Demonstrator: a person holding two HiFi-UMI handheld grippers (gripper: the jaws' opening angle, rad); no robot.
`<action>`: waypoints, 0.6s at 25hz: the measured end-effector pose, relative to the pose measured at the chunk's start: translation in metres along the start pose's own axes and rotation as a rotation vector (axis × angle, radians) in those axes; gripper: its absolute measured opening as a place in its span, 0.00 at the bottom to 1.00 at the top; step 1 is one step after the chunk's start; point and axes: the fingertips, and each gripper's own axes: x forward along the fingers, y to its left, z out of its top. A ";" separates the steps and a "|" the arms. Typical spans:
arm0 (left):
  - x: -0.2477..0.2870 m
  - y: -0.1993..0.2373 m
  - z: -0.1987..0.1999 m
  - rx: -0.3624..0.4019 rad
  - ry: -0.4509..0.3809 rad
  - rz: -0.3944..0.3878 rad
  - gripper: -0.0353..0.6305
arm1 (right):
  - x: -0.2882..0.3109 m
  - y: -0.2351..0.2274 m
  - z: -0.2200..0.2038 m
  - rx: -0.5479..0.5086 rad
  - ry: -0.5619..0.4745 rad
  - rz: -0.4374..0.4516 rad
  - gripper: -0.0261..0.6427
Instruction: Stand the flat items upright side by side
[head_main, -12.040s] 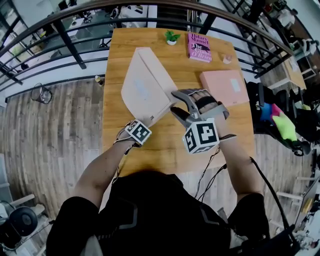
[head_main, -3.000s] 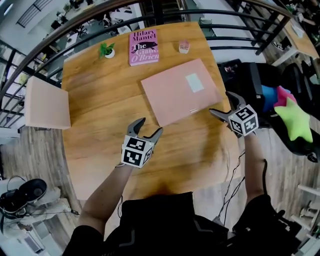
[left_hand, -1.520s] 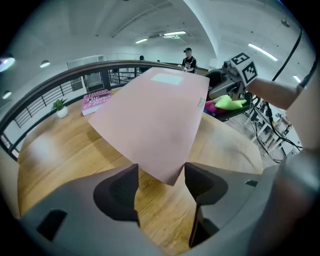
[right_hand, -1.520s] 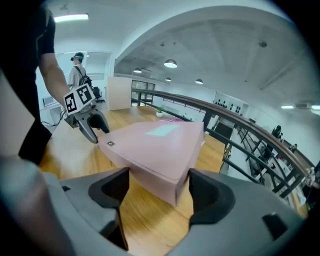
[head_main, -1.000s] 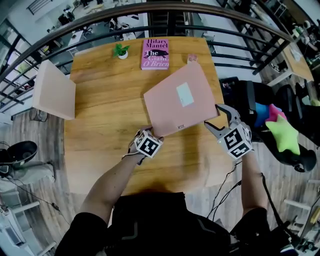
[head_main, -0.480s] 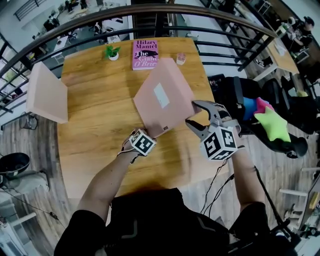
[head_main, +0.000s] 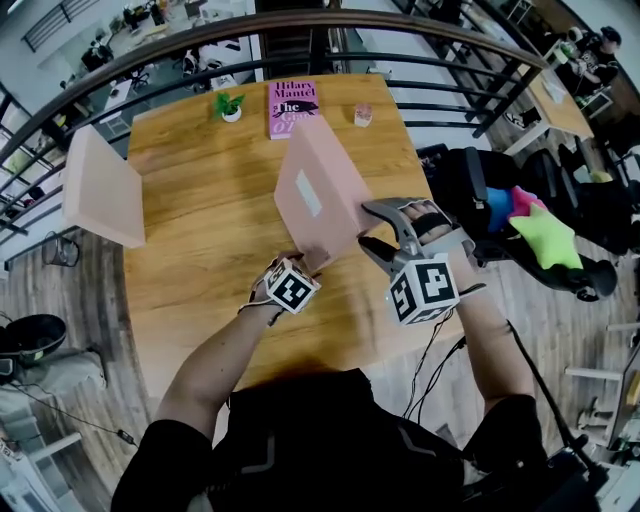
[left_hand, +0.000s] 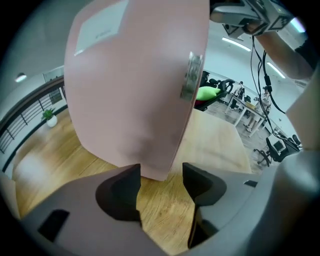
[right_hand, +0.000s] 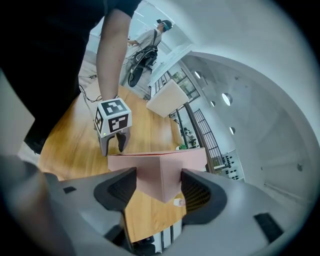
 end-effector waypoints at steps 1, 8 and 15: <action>-0.008 0.001 0.001 -0.006 -0.026 0.009 0.47 | 0.000 0.001 0.006 -0.015 0.000 0.000 0.47; -0.065 0.017 0.016 -0.080 -0.192 0.065 0.47 | 0.004 0.006 0.019 -0.026 -0.029 -0.012 0.47; -0.149 0.014 0.021 -0.197 -0.379 0.035 0.47 | 0.006 0.010 0.035 0.016 -0.065 -0.050 0.49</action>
